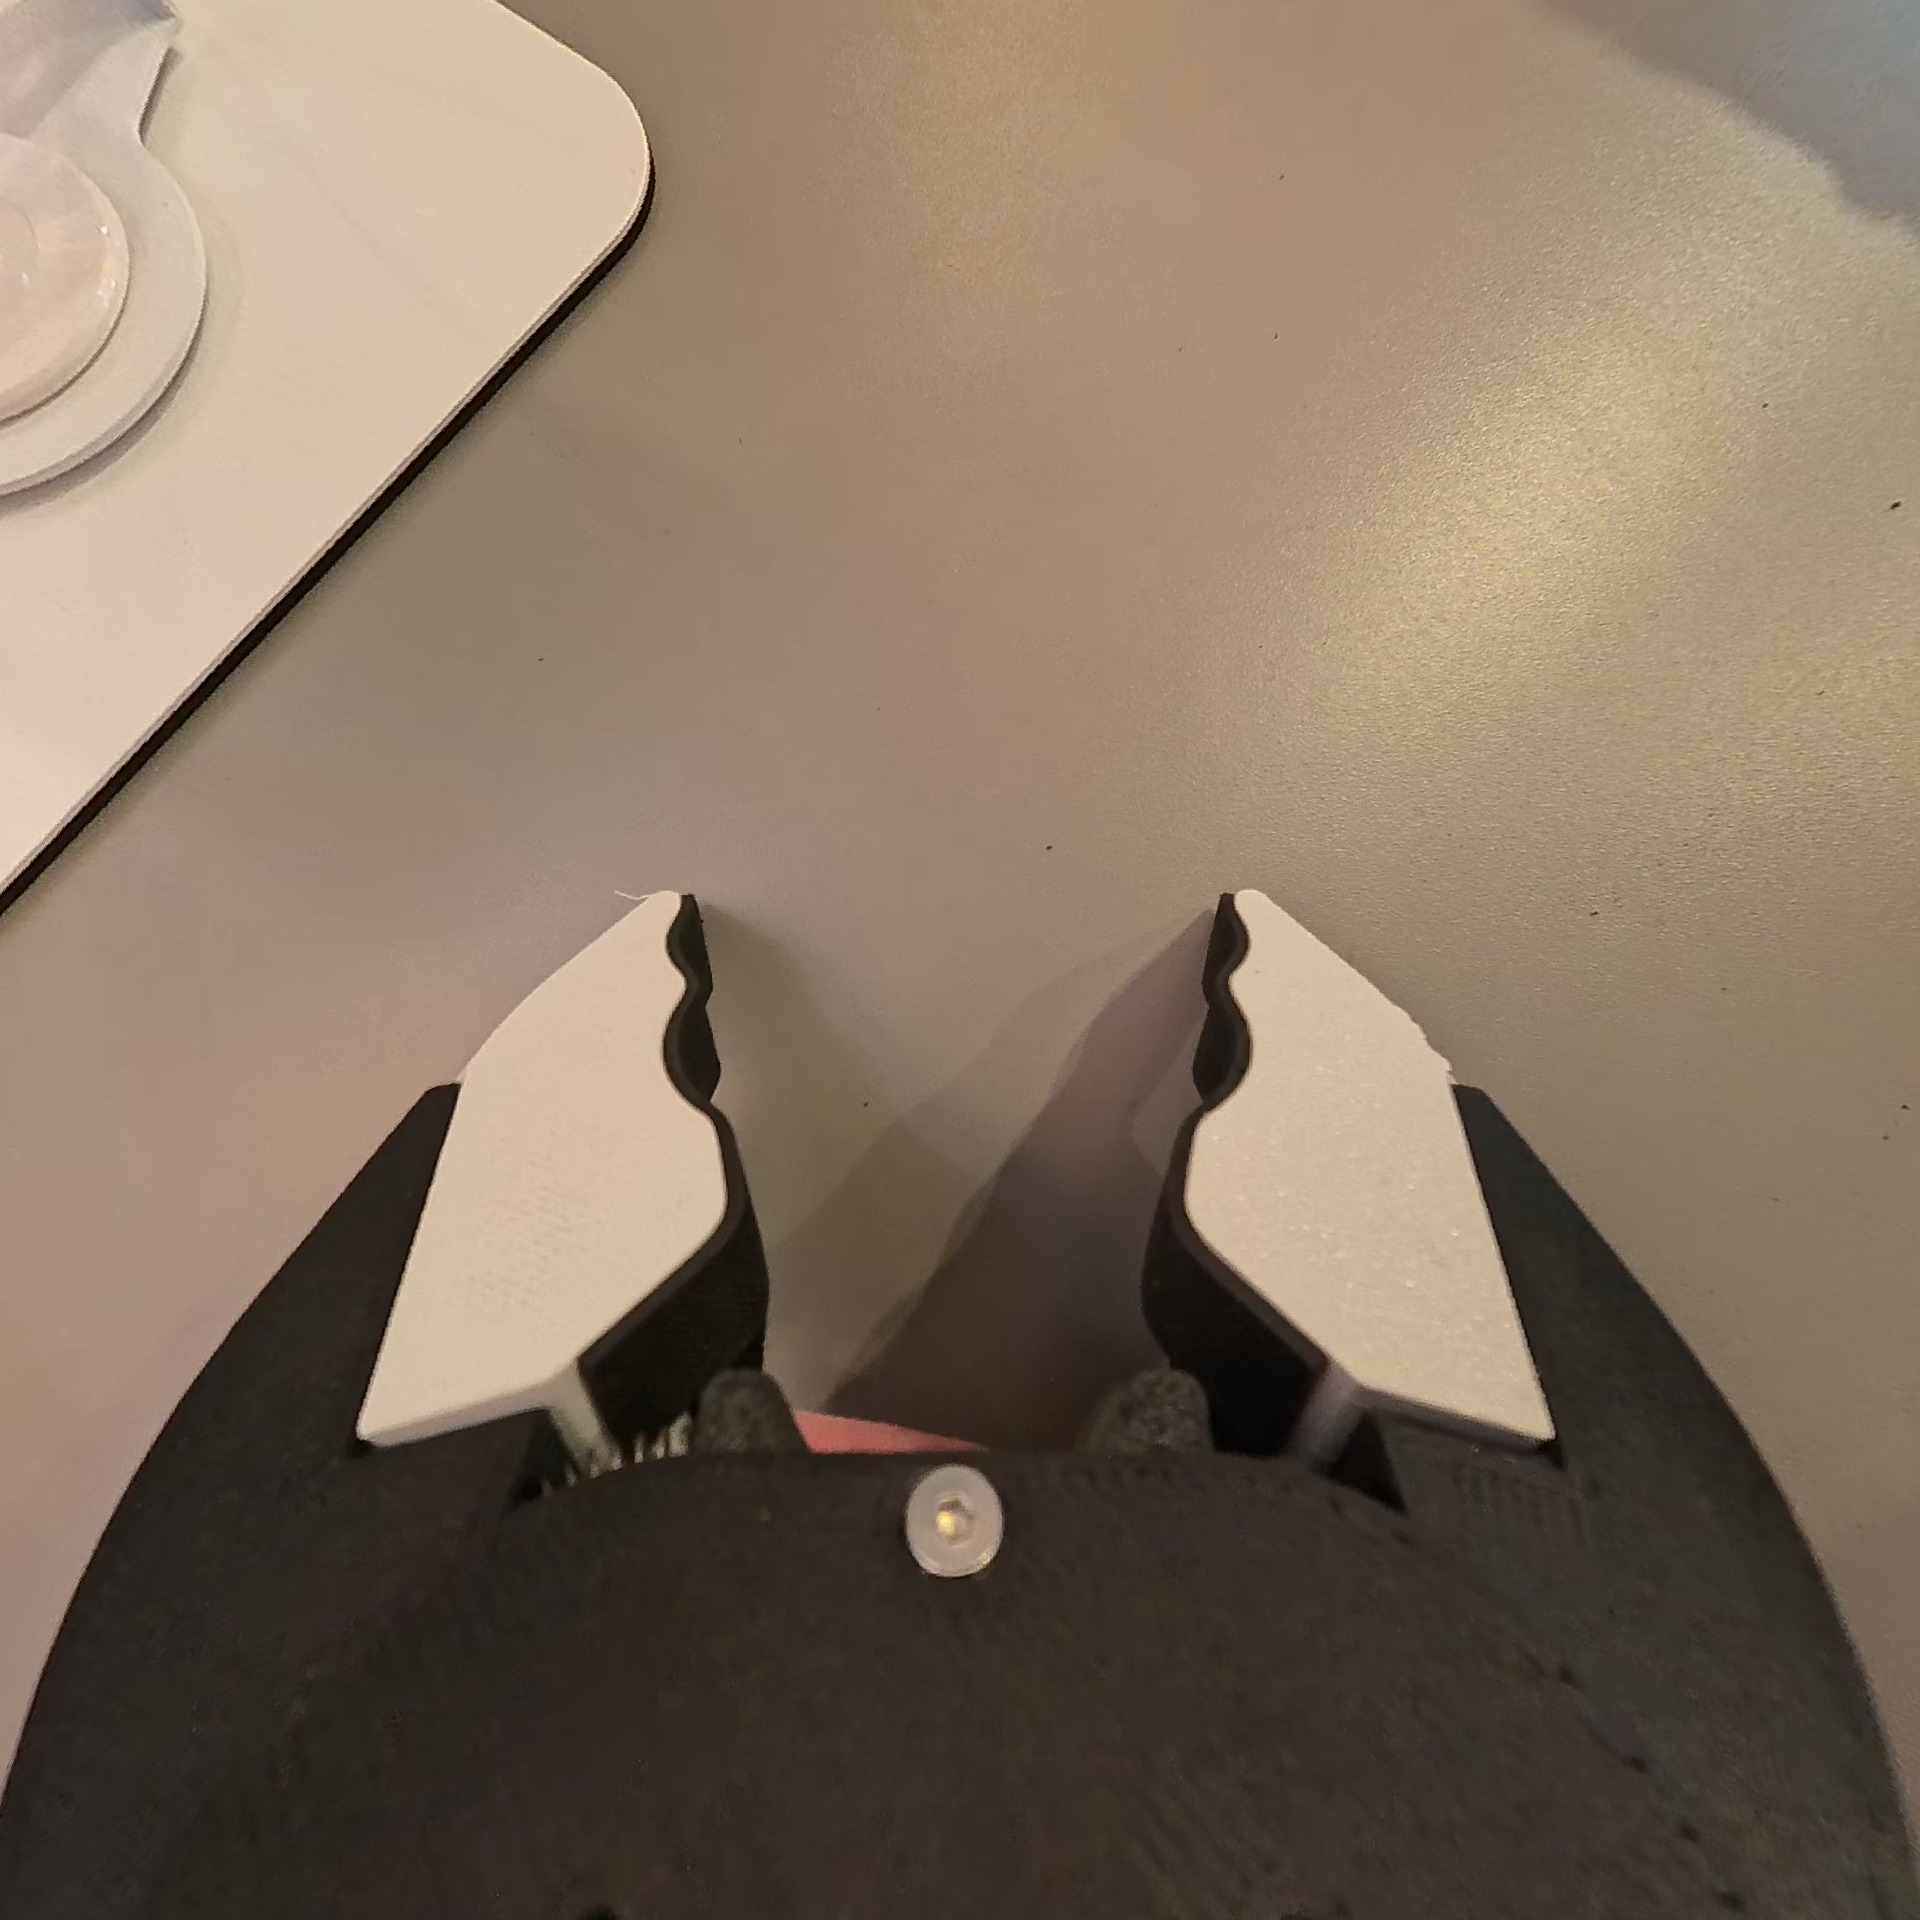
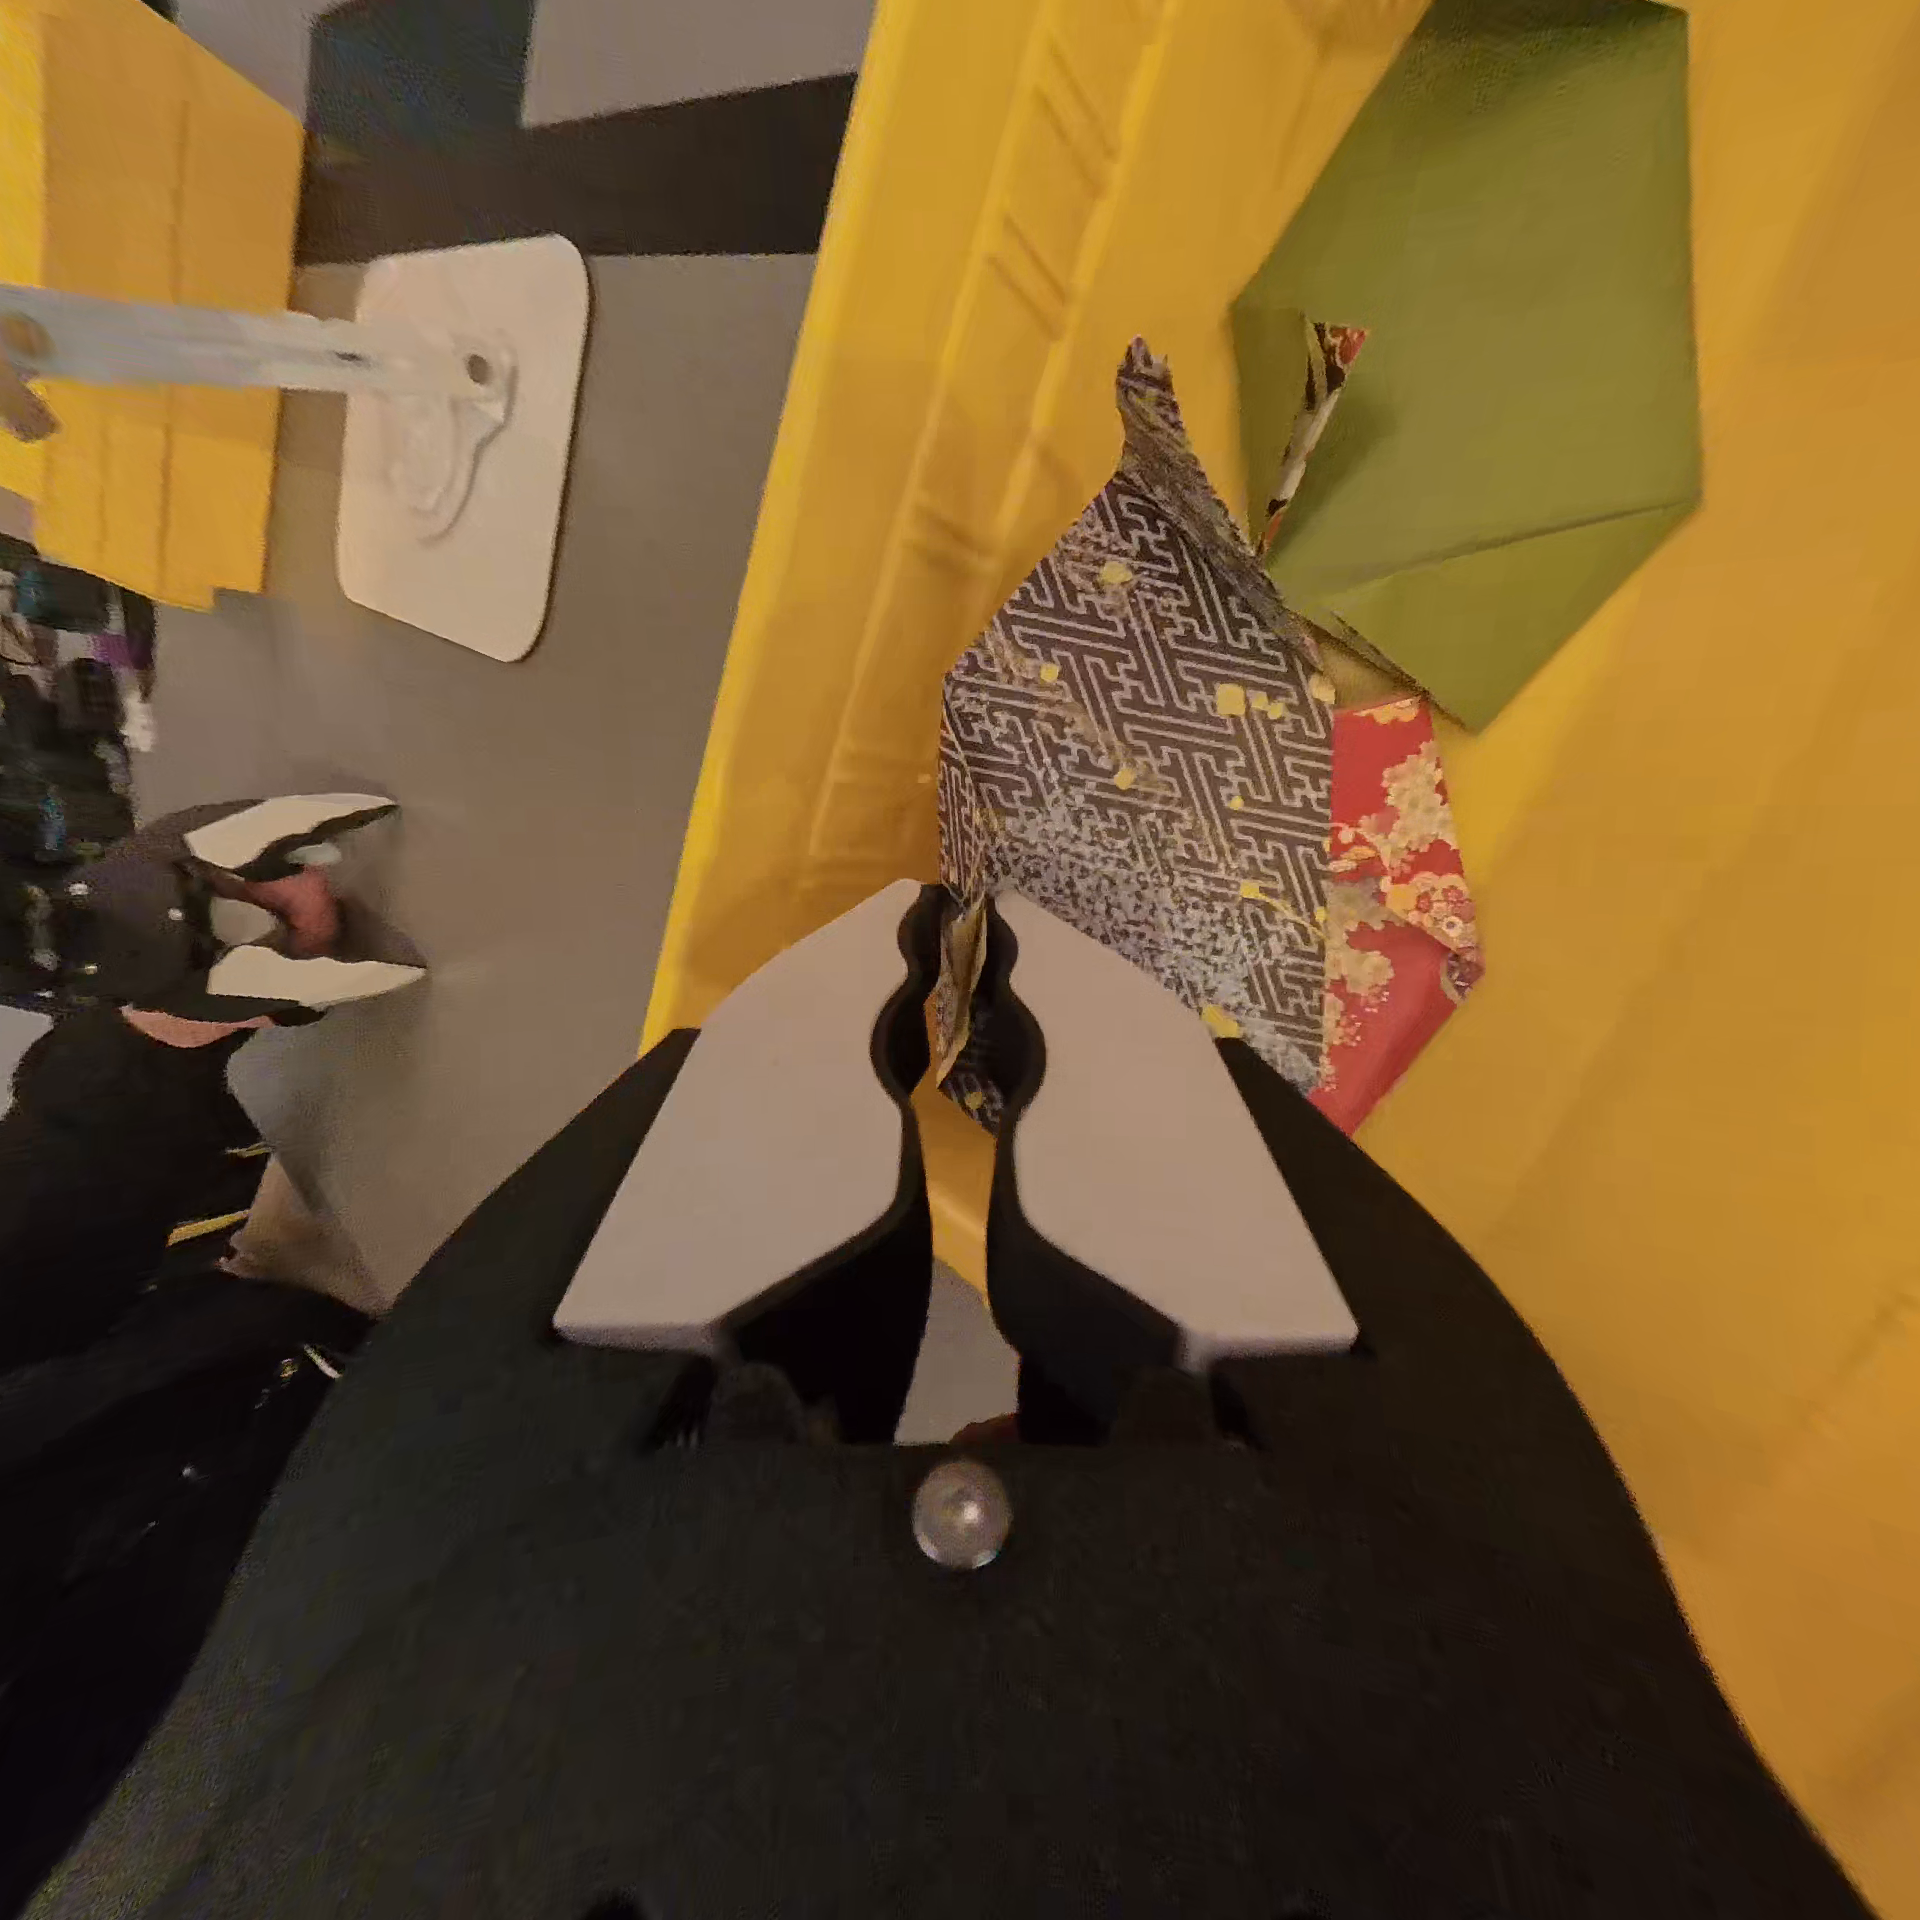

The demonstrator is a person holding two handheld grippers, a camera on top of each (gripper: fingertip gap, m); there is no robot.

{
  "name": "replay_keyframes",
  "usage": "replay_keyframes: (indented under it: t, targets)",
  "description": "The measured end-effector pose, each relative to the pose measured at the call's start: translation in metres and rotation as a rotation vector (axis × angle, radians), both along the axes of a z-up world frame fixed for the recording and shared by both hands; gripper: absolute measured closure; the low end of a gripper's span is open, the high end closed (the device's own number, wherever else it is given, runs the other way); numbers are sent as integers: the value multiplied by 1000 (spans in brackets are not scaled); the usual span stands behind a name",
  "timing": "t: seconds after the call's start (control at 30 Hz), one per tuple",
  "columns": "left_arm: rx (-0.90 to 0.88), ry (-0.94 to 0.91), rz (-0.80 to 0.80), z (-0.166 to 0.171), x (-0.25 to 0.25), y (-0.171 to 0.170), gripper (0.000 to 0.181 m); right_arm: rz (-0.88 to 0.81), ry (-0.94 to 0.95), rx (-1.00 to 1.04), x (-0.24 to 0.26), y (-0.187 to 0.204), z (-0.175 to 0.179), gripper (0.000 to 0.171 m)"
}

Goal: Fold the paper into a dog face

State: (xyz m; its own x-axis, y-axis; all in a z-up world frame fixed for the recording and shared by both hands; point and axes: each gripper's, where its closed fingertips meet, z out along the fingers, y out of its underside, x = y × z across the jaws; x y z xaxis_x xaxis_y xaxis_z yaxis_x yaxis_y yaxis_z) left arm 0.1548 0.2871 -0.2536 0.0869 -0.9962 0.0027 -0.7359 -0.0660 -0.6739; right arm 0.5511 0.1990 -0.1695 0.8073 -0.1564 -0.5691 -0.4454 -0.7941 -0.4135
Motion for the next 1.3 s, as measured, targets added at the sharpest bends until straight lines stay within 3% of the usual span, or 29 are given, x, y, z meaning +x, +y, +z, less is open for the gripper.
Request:
replay_keyframes:
  t: [0.23,0.47,0.6,0.8,0.97,1.03,1.23,1.3]
  targets:
    - [0,0,0,0,0,0,91,-49,57,110,-1,-18,25,166]
    - [0,0,0,0,0,0,91,-96,94,36,-10,-16,-12,165]
    - [1,0,0,0,0,0,91,-121,14,45,-4,-5,-18,166]
    - [0,0,0,0,0,0,91,-7,-116,-30,6,-2,-23,167]
    - [1,0,0,0,0,0,91,27,-10,-137,-6,-13,-56,165]
    - [1,0,0,0,0,0,91,74,23,-126,-16,-14,-56,161]
    - [1,0,0,0,0,0,91,90,14,25,-15,-13,-7,125]
    - [1,0,0,0,0,0,91,82,-26,23,-8,-20,5,123]
